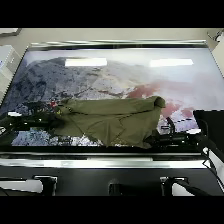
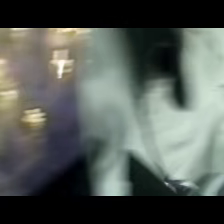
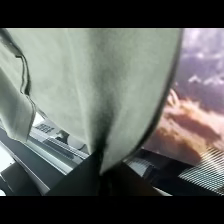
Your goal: Fold the clothes and pants, and hang the long-sleeved shirts on hangers.
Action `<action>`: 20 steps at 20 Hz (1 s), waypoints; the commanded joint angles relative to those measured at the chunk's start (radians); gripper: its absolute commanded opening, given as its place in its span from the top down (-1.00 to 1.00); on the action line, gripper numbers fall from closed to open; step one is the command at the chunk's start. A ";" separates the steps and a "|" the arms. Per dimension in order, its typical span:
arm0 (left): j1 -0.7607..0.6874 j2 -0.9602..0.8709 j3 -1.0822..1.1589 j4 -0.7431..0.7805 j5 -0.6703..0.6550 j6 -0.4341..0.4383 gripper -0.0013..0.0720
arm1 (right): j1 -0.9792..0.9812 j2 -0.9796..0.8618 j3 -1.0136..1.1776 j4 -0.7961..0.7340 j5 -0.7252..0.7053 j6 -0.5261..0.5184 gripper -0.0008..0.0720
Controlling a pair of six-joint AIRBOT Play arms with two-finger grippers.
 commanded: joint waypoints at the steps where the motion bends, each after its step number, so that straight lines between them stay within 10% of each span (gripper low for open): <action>1: -0.006 0.000 0.011 0.024 -0.040 -0.005 0.92 | 0.001 0.023 0.001 0.011 0.004 -0.006 0.89; 8: -0.031 0.072 0.232 -0.115 -0.129 -0.061 0.93 | 0.001 0.208 0.251 0.027 0.035 0.023 0.90; 14: -0.154 0.145 0.879 -0.133 -0.115 -0.267 0.93 | 0.074 0.209 0.817 -0.101 -0.115 0.175 0.90; 20: -0.227 0.237 1.315 -0.051 0.178 -0.396 0.93 | 0.146 0.190 1.176 -0.427 -0.356 0.578 0.90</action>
